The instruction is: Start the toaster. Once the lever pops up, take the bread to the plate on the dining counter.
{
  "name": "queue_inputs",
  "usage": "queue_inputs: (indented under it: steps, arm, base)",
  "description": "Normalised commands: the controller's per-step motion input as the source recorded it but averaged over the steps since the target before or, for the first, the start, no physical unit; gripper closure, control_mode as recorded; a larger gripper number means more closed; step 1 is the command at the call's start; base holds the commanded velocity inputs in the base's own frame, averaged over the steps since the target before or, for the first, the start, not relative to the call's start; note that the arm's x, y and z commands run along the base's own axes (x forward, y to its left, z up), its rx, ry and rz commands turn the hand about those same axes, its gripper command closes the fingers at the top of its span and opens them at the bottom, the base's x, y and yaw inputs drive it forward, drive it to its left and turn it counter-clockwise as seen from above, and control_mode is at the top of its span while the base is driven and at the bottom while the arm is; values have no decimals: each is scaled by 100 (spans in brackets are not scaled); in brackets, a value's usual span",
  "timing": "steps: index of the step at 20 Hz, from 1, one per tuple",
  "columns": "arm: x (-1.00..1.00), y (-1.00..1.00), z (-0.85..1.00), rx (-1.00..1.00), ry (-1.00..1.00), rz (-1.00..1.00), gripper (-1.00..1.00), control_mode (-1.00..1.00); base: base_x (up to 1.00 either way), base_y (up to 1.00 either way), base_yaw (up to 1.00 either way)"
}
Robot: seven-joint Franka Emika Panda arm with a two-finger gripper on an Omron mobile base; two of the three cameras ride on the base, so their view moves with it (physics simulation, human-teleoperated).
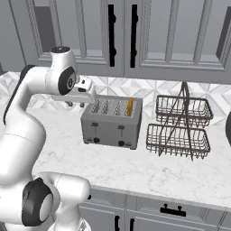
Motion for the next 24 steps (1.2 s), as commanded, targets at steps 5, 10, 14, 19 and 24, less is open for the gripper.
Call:
queue_inputs:
  steps: [5, 10, 14, 19, 24]
  arm:
    - [-41, -9, -26, 2, 0, -8, -100, -100]
    - [-54, -21, -66, 1, -3, -25, -100, -100]
    - [-51, -72, -51, 24, -11, -28, -100, -100]
    - [-5, -49, -41, 33, 0, -20, -100, -100]
    - [1, -54, -24, 49, 0, -29, -100, -100]
  base:
    - [0, 0, 0]
    - [0, 0, 0]
    - [0, 0, 0]
    - [0, 0, 0]
    - [0, 0, 0]
